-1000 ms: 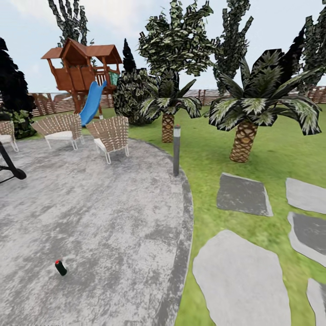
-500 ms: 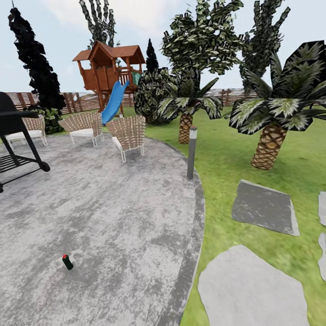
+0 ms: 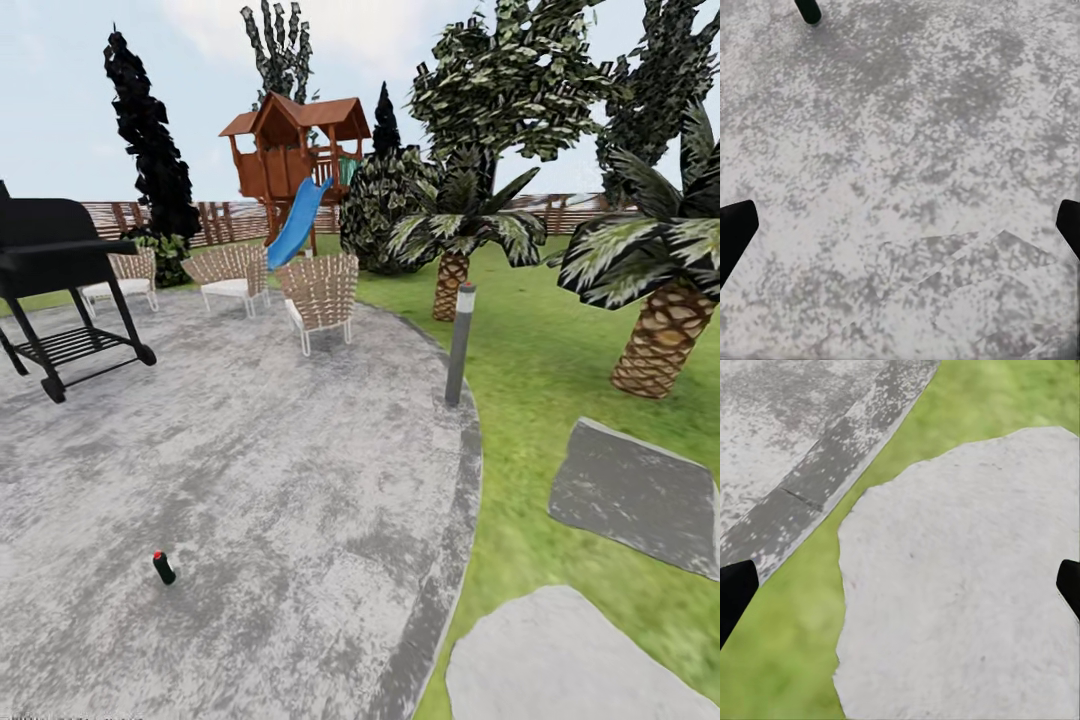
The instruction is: In the garden, pick up the pesticide atomizer on the floor and spray pesticide onto both trees until each tree trunk is fully covered.
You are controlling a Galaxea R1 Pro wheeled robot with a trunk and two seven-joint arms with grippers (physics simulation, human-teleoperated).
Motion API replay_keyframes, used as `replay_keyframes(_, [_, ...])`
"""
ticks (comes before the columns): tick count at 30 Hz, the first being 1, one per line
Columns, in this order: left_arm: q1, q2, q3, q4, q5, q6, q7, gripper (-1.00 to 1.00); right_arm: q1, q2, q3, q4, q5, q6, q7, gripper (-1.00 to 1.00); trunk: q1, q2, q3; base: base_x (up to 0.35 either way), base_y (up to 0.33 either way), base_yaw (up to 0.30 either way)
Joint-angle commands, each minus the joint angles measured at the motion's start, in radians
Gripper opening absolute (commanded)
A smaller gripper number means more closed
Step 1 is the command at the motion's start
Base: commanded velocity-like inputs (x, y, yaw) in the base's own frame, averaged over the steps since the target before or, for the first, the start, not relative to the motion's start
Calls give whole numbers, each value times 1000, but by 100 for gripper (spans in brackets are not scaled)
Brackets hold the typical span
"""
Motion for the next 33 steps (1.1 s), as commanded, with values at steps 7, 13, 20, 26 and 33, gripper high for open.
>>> replay_keyframes(7, [-1,0,1,1,0,-3,1,100,0,0,-1,1,0,-3,0,100,0,0,-1,181,-244,278])
replay_keyframes(13, [-1,0,1,1,0,-3,2,100,0,0,-1,2,1,-3,0,100,0,0,-1,179,-244,278])
replay_keyframes(20, [-1,0,1,1,0,-3,1,100,0,0,-1,2,1,-3,0,100,0,0,-1,177,-244,278])
replay_keyframes(26, [-1,0,1,1,1,-3,1,100,0,0,-1,1,1,-3,0,100,0,0,-1,175,-244,279])
replay_keyframes(33, [-1,0,1,1,1,-3,2,100,0,0,-1,1,-1,-3,0,100,0,0,-1,175,-244,278])
